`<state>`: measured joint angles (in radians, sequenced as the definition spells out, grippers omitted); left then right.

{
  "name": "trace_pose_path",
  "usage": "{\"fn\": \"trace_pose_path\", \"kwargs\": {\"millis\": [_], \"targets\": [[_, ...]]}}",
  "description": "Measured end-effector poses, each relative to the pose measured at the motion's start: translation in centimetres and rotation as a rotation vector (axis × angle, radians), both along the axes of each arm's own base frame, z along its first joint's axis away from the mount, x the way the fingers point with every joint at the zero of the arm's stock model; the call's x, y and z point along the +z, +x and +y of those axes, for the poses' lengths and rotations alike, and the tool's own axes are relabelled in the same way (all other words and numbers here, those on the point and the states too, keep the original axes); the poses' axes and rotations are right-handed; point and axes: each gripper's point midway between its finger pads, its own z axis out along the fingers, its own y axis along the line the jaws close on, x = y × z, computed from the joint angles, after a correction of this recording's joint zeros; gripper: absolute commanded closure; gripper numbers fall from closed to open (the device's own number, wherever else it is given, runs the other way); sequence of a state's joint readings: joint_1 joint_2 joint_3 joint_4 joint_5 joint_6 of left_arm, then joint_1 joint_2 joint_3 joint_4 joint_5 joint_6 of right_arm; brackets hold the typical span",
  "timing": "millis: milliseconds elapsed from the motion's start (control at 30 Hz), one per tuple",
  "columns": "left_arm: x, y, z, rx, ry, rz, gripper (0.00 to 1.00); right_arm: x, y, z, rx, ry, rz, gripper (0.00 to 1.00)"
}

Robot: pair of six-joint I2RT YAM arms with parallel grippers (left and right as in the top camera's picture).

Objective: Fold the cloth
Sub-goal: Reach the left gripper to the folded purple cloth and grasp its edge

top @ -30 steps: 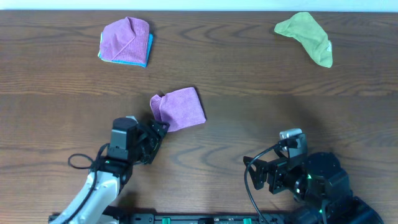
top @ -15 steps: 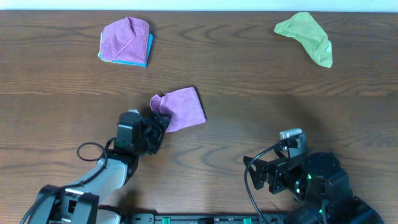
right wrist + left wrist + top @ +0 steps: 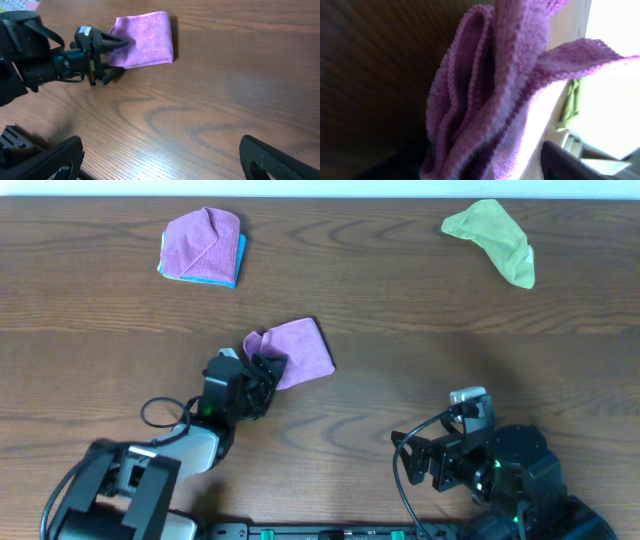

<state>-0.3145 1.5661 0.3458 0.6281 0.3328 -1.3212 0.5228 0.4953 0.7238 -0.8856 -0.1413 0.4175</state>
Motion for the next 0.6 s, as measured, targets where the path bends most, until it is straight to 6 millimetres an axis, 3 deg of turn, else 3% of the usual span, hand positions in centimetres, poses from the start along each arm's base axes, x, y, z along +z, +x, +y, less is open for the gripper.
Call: {"fn": "trace_pose_path", "kwargs": {"millis": [67, 167, 300, 467, 600], "targets": [[-0.5, 0.0, -0.1, 0.007, 0.005, 0.010, 0.59, 0.0, 0.0, 0.0, 0.000, 0.000, 0.000, 0.01], [-1.0, 0.1, 0.1, 0.020, 0.014, 0.019, 0.71, 0.0, 0.0, 0.0, 0.000, 0.000, 0.000, 0.01], [-1.7, 0.2, 0.4, 0.025, 0.043, 0.011, 0.94, 0.0, 0.0, 0.0, 0.000, 0.000, 0.001, 0.01], [-1.6, 0.6, 0.5, 0.000, 0.080, -0.045, 0.94, 0.0, 0.0, 0.0, 0.000, 0.000, 0.000, 0.01], [-0.3, 1.6, -0.1, -0.028, 0.067, -0.109, 0.94, 0.0, 0.0, 0.0, 0.000, 0.000, 0.001, 0.01]]}}
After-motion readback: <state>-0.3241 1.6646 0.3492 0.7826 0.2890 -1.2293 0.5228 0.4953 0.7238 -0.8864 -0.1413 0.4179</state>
